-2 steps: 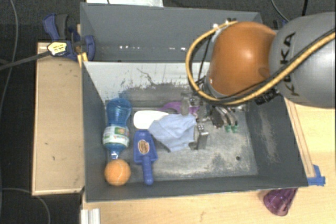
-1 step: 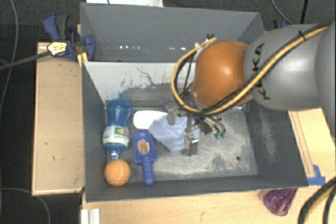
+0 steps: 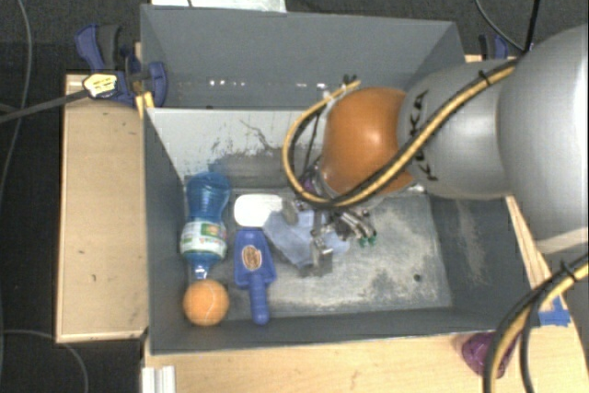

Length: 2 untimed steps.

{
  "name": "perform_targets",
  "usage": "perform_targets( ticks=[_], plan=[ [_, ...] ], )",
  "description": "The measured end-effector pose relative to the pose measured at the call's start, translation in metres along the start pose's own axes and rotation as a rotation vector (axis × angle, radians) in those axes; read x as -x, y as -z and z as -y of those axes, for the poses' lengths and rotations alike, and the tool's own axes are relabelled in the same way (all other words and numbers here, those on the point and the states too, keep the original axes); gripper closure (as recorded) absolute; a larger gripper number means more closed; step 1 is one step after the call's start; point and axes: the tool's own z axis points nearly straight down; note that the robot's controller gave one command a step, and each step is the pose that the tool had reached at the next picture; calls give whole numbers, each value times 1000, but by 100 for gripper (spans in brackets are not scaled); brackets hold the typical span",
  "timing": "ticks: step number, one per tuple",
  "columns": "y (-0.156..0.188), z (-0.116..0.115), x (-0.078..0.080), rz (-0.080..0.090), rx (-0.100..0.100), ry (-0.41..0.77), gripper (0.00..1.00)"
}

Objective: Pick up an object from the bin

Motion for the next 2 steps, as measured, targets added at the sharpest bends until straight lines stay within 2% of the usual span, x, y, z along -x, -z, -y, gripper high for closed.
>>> perform_targets(
  ticks=[1, 2],
  plan=[
    [2, 13, -5, 1, -1, 71, 0],
    [1, 0, 1, 5, 1, -1, 100]
  ],
)
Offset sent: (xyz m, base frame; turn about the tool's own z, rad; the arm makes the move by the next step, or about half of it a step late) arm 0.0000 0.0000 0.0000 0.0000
